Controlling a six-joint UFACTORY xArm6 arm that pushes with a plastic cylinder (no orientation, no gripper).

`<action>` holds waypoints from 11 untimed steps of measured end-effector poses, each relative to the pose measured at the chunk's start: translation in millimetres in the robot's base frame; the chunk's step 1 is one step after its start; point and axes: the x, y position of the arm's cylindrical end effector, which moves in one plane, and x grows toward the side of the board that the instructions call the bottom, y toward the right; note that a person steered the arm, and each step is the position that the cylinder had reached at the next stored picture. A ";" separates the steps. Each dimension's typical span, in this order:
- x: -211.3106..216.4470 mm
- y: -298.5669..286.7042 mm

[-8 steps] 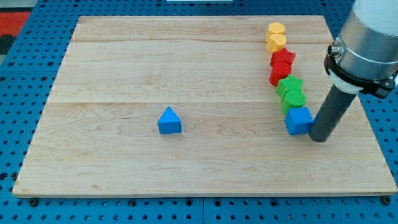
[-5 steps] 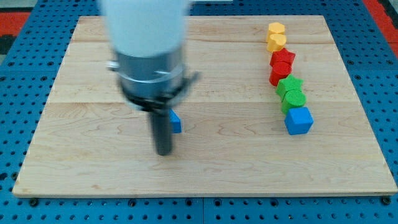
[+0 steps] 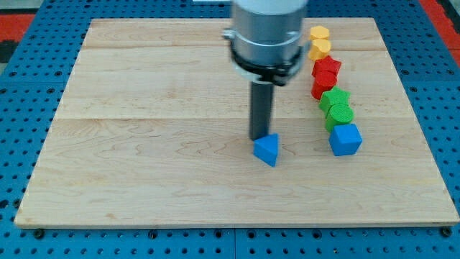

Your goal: Move the blue triangle below the blue cube to form a vertical line

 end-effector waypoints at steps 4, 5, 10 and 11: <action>92.1 -5.6; 116.4 -19.0; 64.2 100.6; 66.5 80.4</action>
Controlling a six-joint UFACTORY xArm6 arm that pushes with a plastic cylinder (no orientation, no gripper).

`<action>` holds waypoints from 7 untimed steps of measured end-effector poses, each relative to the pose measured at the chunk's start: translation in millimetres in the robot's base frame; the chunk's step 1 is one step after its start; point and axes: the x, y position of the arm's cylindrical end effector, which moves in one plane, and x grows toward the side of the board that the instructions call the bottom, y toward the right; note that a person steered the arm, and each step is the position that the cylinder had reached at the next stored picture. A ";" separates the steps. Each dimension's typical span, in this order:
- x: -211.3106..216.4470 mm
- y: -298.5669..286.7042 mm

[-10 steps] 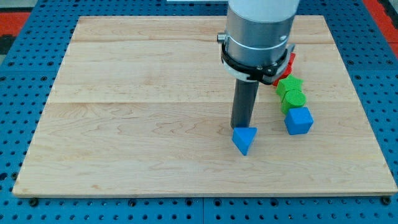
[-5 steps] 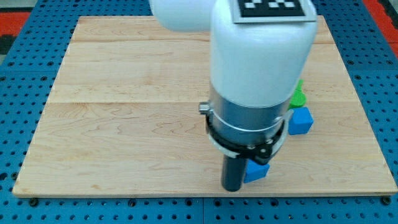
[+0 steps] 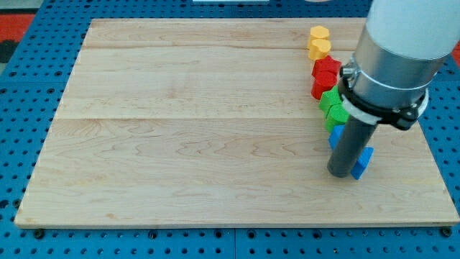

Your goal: Move the blue triangle below the blue cube to form a vertical line

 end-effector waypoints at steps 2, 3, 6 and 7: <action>48.9 50.9; 14.5 99.8; -6.9 42.0; -6.9 38.6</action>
